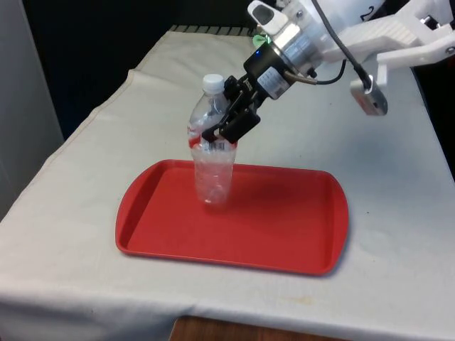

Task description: Place the bottle upright on the tray.

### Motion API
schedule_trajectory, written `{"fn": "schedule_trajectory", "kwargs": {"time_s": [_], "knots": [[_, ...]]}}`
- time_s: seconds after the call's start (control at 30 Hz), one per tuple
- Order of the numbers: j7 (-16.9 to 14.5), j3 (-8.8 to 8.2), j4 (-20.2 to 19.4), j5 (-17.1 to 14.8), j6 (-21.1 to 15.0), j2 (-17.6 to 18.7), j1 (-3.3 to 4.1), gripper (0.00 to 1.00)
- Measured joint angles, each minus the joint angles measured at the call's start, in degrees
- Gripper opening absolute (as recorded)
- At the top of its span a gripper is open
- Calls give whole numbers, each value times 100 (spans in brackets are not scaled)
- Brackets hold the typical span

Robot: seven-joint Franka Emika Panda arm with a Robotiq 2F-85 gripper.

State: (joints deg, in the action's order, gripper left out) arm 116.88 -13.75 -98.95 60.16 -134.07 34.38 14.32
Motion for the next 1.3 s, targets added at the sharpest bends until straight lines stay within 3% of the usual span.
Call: {"fn": "schedule_trajectory", "kwargs": {"time_s": [0.3, 0.77, 1.3], "knots": [[-258, 0, 183, -395, -143, 195, -103, 33], [-355, 0, 206, -487, -126, 206, -115, 33], [-561, 0, 218, -825, -281, 235, -218, 33]]}}
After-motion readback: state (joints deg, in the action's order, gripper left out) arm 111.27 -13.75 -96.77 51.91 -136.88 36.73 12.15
